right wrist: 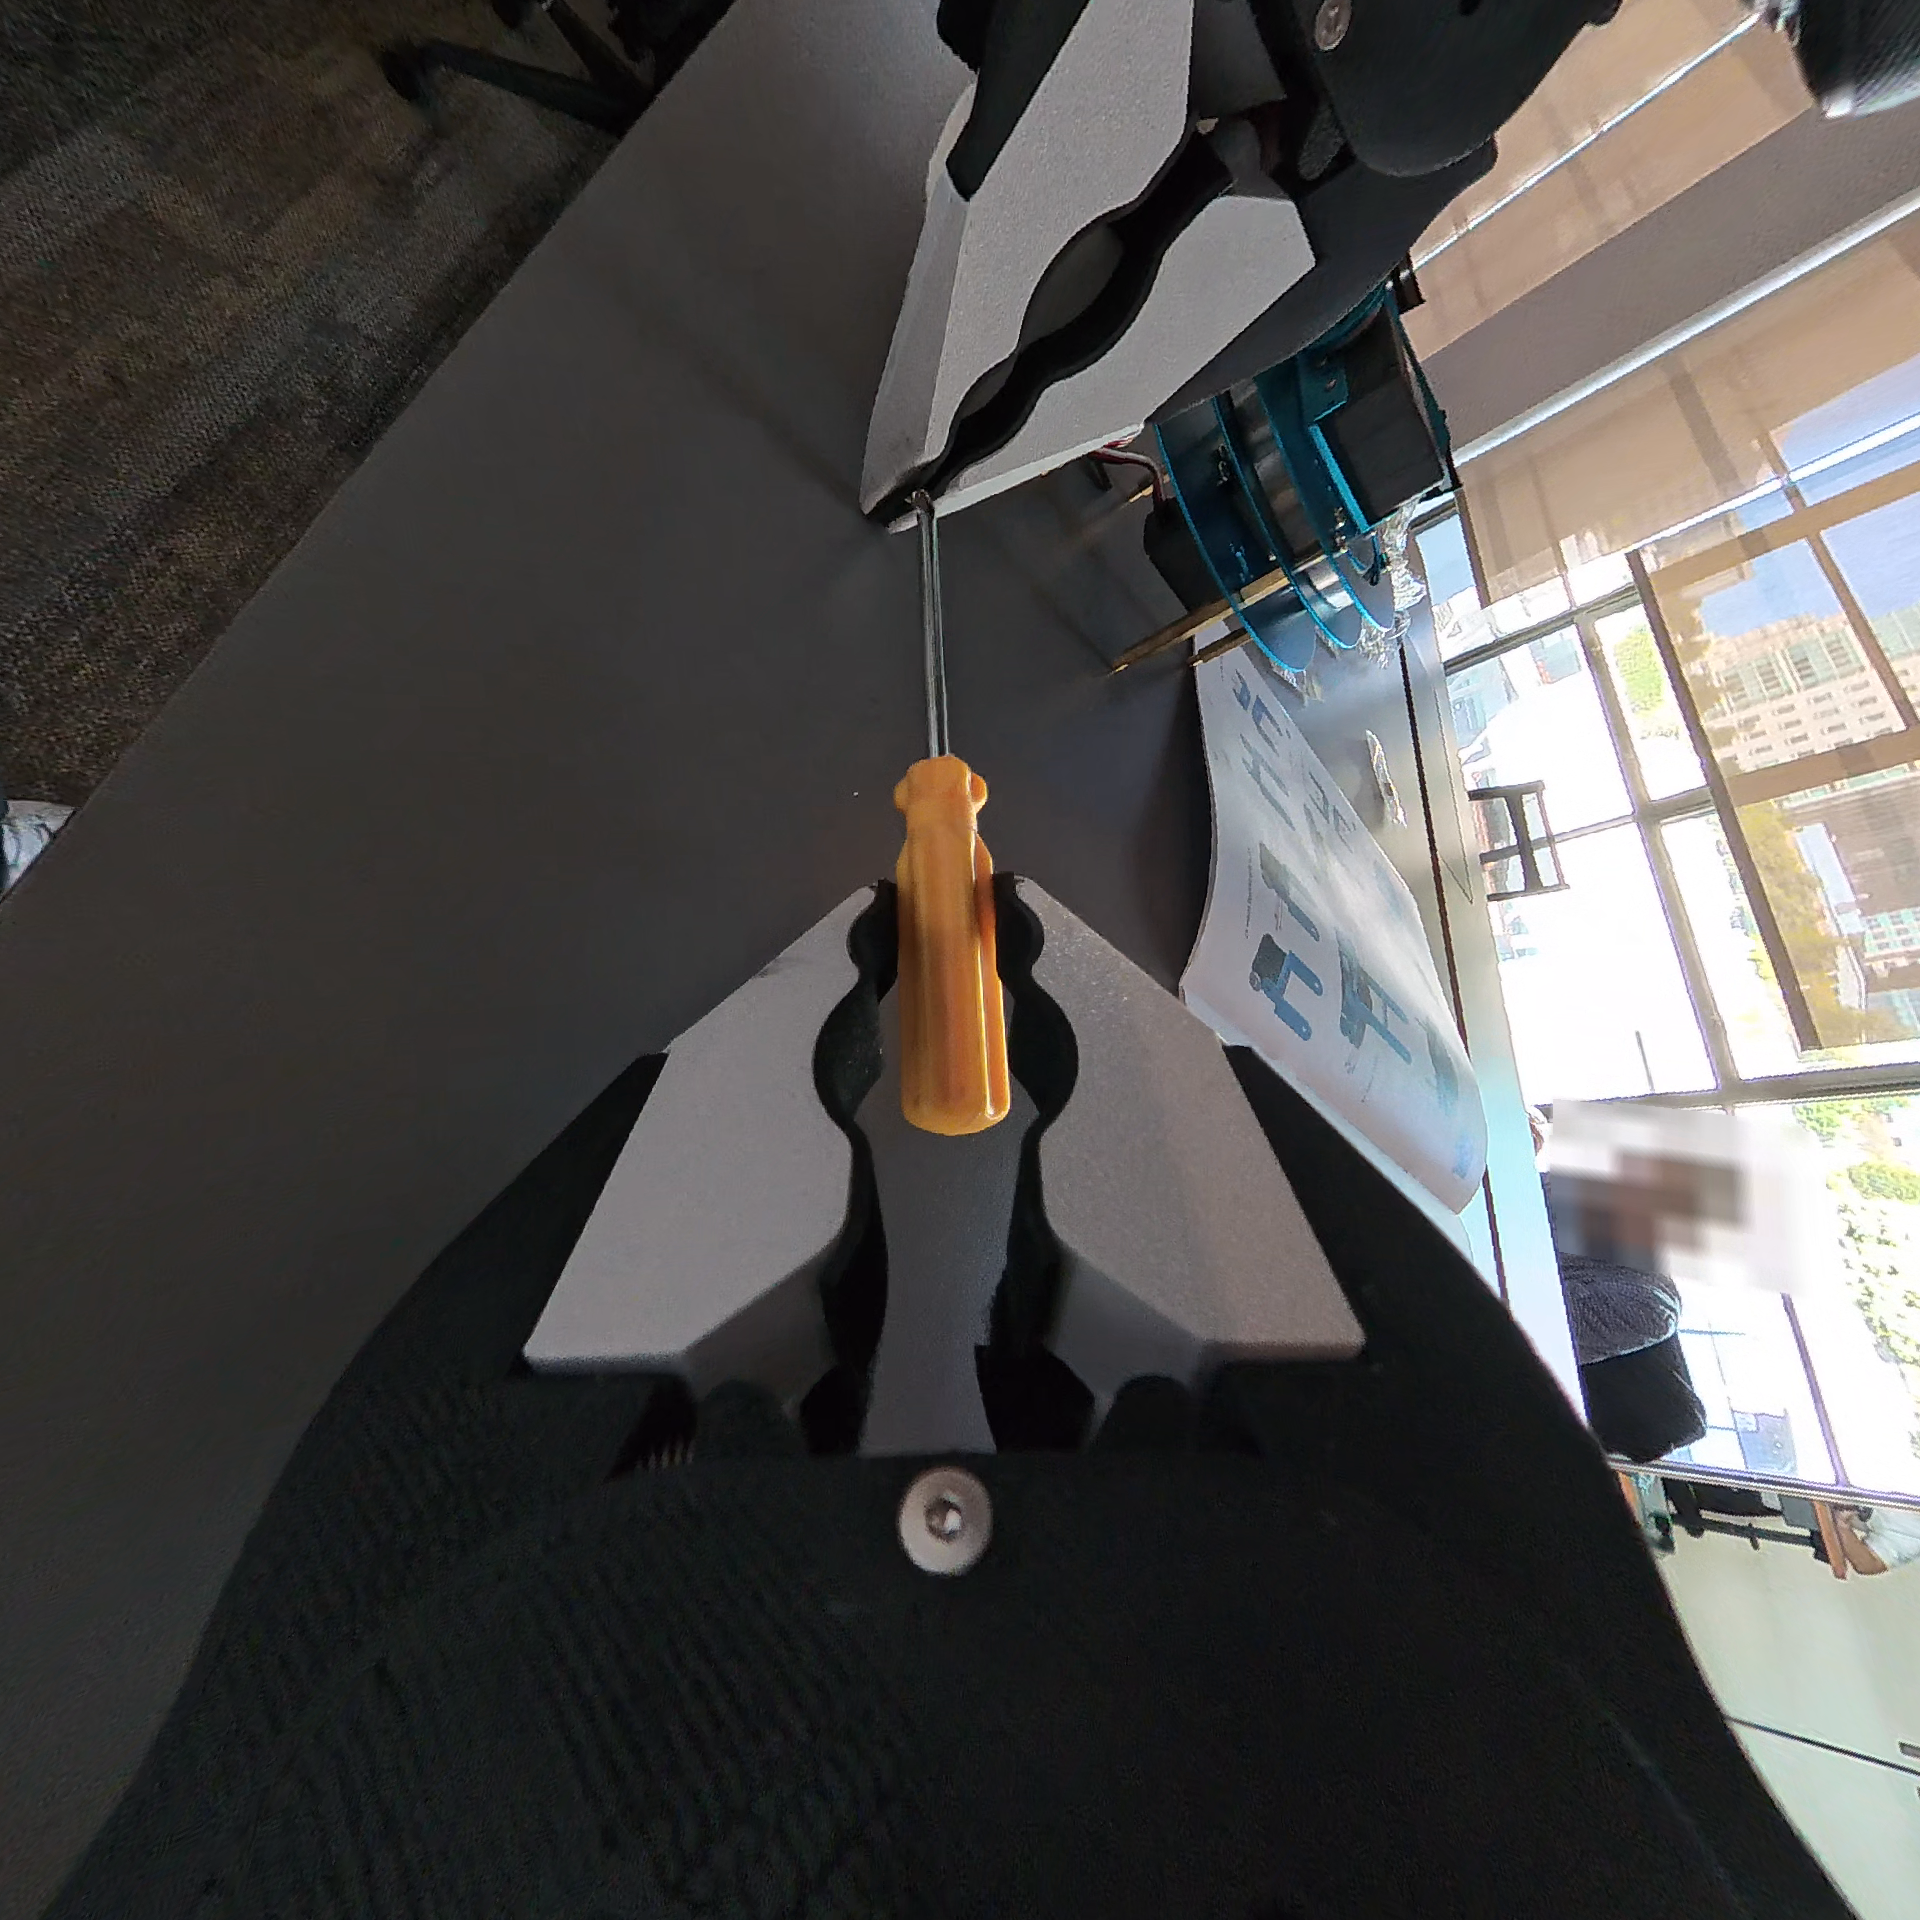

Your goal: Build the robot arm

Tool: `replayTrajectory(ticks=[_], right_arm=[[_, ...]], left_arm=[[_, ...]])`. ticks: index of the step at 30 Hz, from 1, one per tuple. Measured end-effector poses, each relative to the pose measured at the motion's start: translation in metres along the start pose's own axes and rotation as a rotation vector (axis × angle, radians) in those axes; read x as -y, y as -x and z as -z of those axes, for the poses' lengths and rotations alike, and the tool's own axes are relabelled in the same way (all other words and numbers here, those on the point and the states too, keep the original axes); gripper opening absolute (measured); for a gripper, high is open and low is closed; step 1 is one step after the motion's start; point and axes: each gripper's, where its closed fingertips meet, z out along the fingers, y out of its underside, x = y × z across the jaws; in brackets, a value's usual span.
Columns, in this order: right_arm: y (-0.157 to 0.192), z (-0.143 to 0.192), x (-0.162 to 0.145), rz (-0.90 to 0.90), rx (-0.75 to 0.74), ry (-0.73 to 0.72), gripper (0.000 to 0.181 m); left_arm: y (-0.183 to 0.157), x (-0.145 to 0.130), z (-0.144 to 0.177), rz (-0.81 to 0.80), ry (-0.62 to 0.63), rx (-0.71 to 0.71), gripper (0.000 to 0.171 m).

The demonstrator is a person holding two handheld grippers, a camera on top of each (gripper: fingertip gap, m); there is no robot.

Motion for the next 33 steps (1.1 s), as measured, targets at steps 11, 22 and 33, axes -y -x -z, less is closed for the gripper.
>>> replayTrajectory(ticks=[11, 22, 33], right_arm=[[0.0, -0.002, -0.001, 0.06, -0.005, 0.028, 0.017], [-0.003, 0.005, 0.007, 0.266, -0.099, 0.079, 0.018], [-0.007, 0.011, 0.01, 0.341, -0.158, 0.094, 0.017]], left_arm=[[0.0, -0.002, 0.0, -0.047, 0.106, -0.037, 0.001], [-0.002, -0.005, 0.001, -0.16, 0.415, -0.128, 0.0], [0.007, 0.003, 0.002, -0.14, 0.474, -0.15, 0.003]])
